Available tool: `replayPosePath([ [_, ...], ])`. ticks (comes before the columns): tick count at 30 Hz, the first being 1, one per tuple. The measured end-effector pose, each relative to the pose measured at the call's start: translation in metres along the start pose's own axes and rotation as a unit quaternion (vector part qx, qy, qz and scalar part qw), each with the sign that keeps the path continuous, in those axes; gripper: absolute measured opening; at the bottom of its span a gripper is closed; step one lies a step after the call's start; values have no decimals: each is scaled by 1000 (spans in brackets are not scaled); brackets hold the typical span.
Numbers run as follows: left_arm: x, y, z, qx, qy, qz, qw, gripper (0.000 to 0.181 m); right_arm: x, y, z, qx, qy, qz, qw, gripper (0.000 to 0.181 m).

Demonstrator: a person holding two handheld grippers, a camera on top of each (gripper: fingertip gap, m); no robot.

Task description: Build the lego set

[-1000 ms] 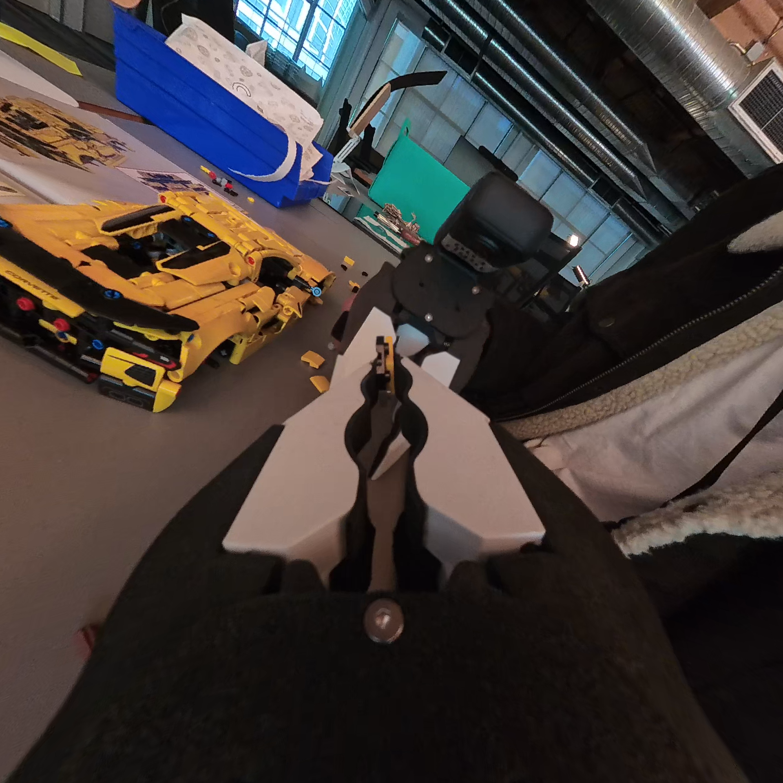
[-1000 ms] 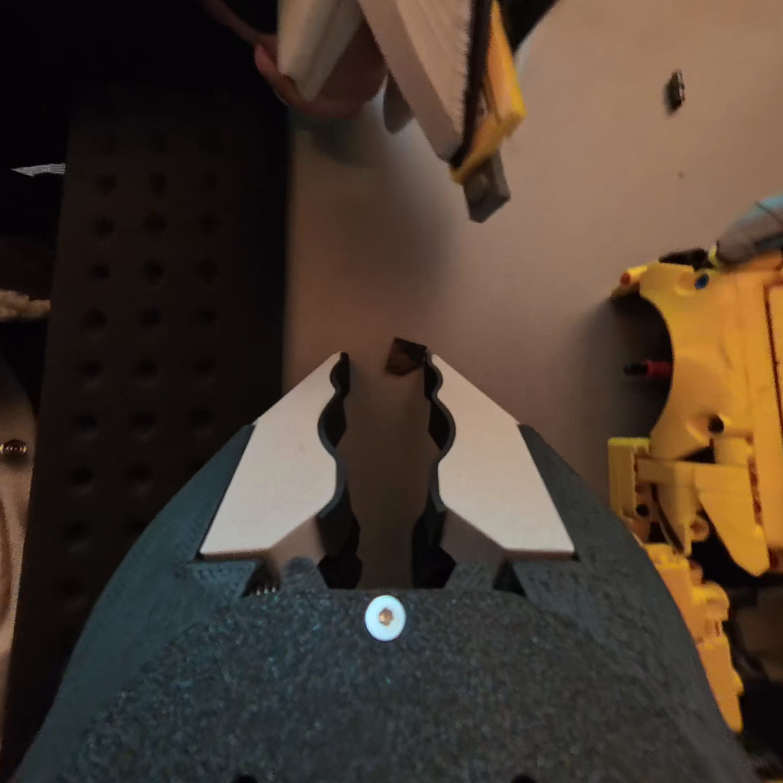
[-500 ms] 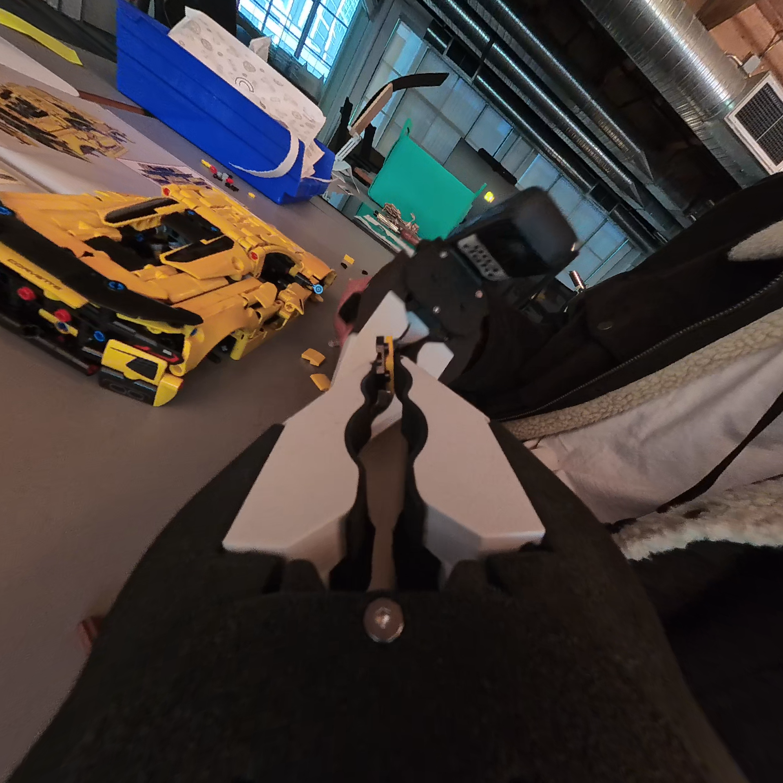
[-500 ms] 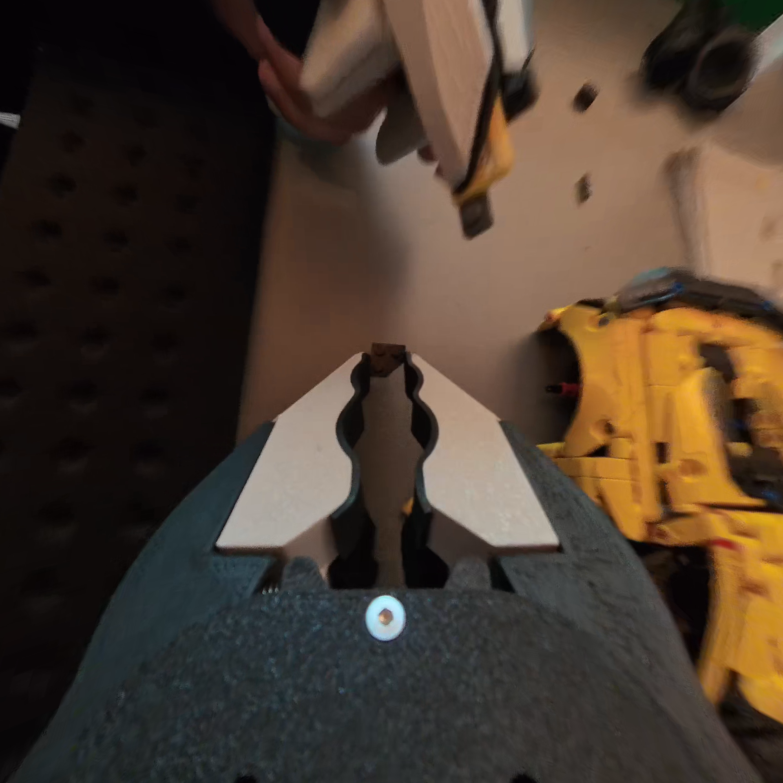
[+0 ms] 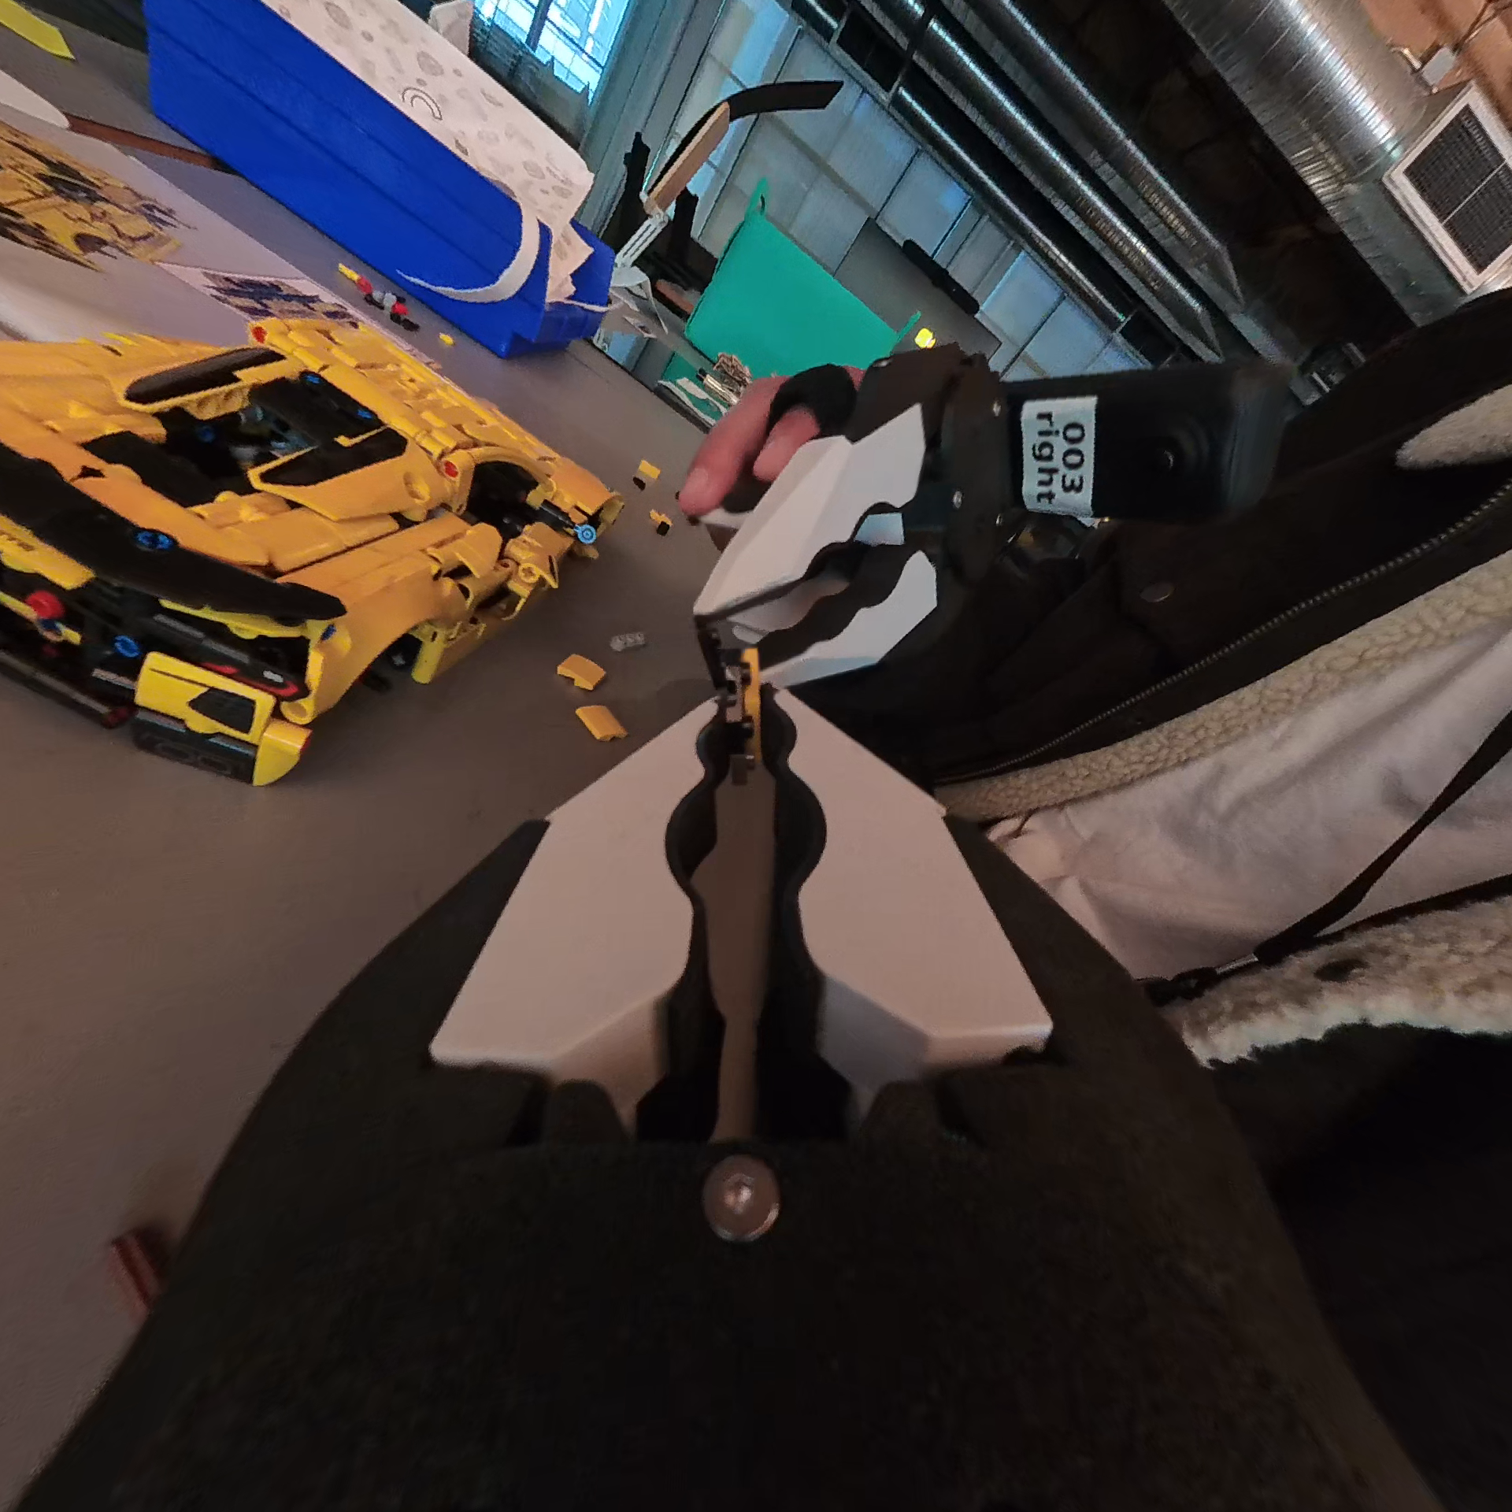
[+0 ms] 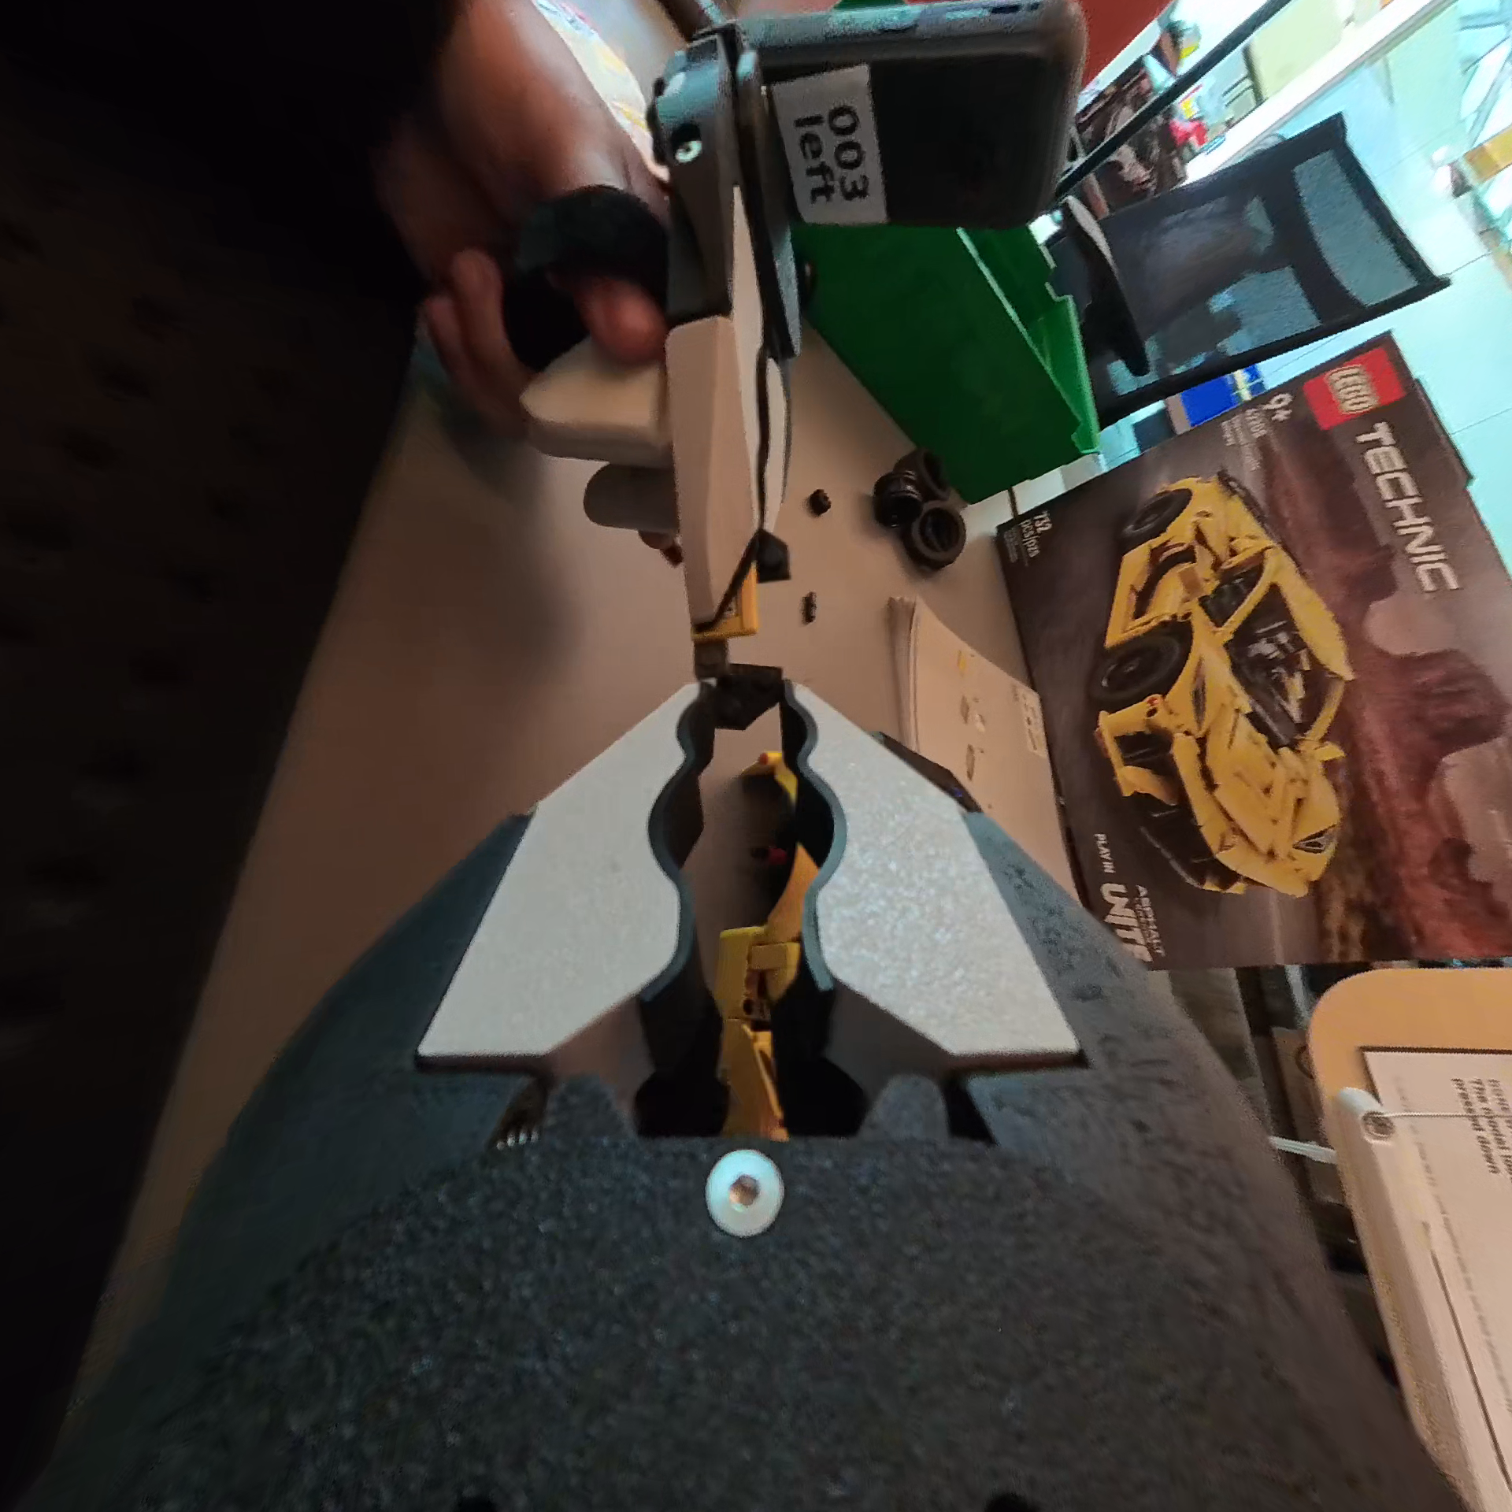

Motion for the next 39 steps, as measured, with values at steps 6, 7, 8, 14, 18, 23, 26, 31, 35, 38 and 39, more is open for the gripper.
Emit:
replayPosePath([
  [6,1,0,1,-8,6,5,1000,5,-5,-4,-4,9,-17,-19,1000,16],
  [7,1,-1,1,-9,6,9,1000,5,-6,-5,-4,3,-15,-23,1000,16],
  [8,1,-1,1,-12,7,14,1000,5,-6,-4,-3,-10,-12,-28,999,16],
  [14,4,-2,4,-26,22,31,999,6,-5,-4,-3,-33,11,-68,997,16],
  [18,5,-3,6,-27,34,37,998,6,-8,-3,-2,-32,14,-81,996,16],
  [23,5,-4,6,-21,37,37,998,5,-10,1,-3,-15,1,-98,995,15],
  [26,3,-3,3,-19,21,32,999,5,-12,1,-5,5,-15,-107,994,10],
  [31,2,-5,1,-1,12,28,1000,5,-7,2,-7,40,-62,-76,994,9],
  [35,3,-4,1,-6,14,29,999,6,2,-2,-9,10,-98,43,994,9],
  [38,1,-4,-1,-7,2,27,1000,5,16,-2,-10,-40,-110,143,983,9],
  [39,1,-3,-2,-7,-3,24,1000,5,23,-1,-10,-56,-91,159,981,9],
])
Point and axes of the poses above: each gripper's, where its closed fingertips meet, z out along the fingers, x out of its underside, y = z × x across the jaws, the point moved 8 cm from there along -z, back along the fingers, and after that the axes turned 12 degrees about -z, right-handed, at the moved point
